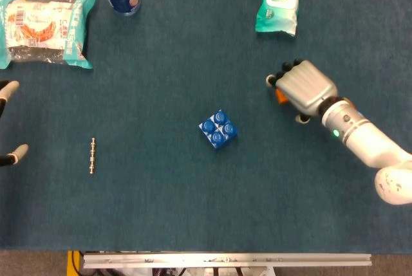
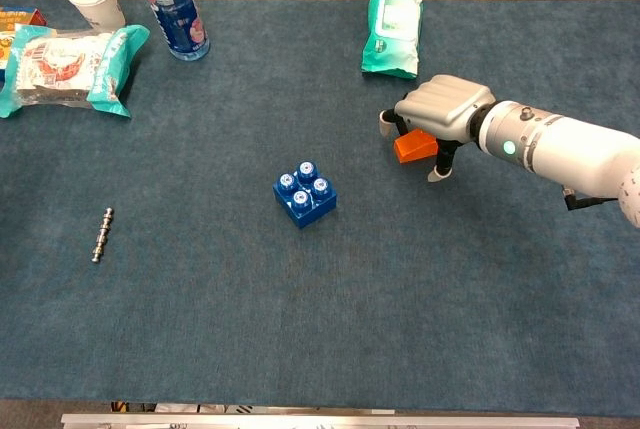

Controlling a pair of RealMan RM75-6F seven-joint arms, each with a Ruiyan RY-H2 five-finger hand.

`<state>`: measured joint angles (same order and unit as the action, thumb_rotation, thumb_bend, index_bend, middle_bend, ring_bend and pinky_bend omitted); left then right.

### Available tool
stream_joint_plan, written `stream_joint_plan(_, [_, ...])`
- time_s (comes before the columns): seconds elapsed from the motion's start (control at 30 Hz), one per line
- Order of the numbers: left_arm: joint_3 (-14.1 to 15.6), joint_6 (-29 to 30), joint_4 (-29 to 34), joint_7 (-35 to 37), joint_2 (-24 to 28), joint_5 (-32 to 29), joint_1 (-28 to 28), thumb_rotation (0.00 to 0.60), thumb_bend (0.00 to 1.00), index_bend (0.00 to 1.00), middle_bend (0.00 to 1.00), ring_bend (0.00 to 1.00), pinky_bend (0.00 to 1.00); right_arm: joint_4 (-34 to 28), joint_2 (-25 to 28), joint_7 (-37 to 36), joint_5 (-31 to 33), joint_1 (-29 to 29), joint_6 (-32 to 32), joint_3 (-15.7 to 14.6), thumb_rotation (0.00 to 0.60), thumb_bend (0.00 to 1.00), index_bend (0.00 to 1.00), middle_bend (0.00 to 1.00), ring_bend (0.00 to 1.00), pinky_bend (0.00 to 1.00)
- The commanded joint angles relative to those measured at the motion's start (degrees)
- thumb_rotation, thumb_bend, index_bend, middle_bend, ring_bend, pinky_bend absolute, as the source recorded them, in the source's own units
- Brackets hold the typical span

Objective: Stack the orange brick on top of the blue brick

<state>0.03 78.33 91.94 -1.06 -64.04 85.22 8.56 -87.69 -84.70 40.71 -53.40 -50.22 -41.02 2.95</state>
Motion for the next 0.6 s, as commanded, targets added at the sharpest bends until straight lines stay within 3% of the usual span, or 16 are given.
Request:
stream_joint_plan(0.03, [0.02, 0.03, -0.03, 0.04, 0.00, 0.04, -0.02, 0.600, 0.15, 0.10, 0.12, 0.16, 0.10, -0.50, 0.50, -1.83, -1.92, -0.19, 0.63, -0.80, 0.600, 0.00, 0.27, 0.37, 0.21, 0.26])
stream_joint_plan(0.6, [0.17, 0.23, 0.34, 0.06, 0.10, 0.41, -0.13, 0.600, 0.15, 0.10, 0.12, 0.16, 0.10, 3.08, 1.05, -4.12, -4.99, 0.11, -3.14, -2.27, 0.600, 0.09, 0.31, 0.37, 0.21, 0.26])
